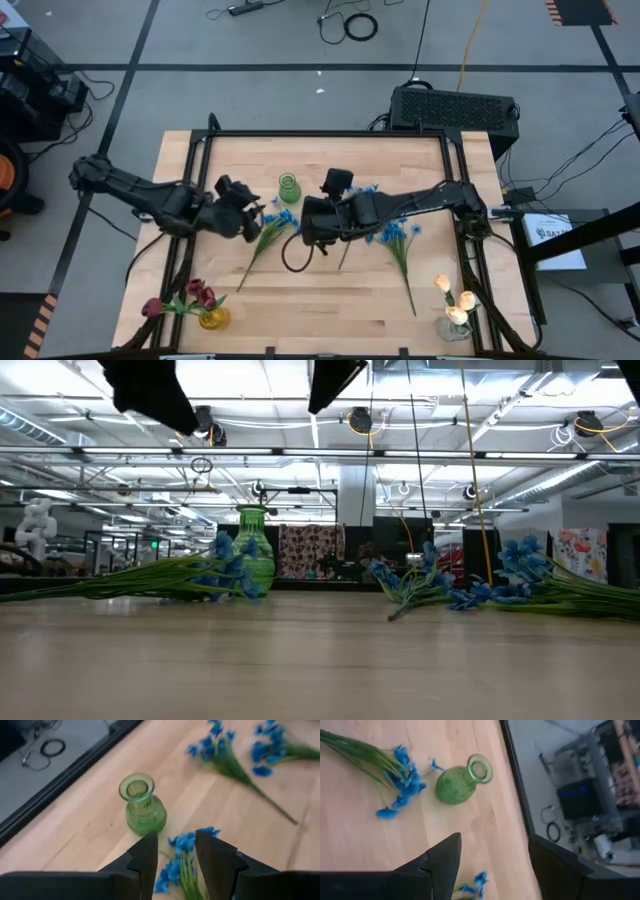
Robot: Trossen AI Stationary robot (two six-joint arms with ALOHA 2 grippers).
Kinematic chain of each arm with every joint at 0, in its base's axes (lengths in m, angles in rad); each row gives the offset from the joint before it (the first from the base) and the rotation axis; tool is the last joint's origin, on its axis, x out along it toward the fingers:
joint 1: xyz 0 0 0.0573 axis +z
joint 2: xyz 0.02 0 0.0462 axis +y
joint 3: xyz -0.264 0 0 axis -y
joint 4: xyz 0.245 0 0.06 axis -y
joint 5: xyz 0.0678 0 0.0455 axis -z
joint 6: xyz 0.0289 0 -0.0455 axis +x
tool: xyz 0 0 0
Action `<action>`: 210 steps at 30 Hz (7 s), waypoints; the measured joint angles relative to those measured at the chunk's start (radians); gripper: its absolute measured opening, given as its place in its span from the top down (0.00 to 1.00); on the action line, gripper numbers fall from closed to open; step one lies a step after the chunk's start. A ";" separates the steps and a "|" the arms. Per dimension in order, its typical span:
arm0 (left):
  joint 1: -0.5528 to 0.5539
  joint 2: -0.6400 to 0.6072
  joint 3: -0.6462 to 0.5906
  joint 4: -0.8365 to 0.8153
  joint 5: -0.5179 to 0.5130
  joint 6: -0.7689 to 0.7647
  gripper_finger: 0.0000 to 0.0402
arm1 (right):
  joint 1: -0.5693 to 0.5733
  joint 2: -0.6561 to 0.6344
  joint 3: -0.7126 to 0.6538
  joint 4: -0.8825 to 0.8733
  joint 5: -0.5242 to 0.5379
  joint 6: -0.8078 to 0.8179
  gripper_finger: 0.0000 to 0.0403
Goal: Sort flowers into vase by color
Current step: Put the left blue flowers into the green vase
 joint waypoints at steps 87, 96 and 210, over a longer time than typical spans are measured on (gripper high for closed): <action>-0.019 0.541 -0.173 0.218 0.362 -0.390 0.56 | 0.080 -0.008 -0.372 0.381 -0.181 0.135 0.44; -0.017 0.543 -0.166 0.222 0.374 -0.312 0.86 | 0.080 -0.008 -0.372 0.381 -0.180 0.134 0.44; 0.564 0.304 -0.655 2.197 0.292 0.810 0.80 | 0.012 -0.134 -0.372 0.272 -0.003 -0.021 0.44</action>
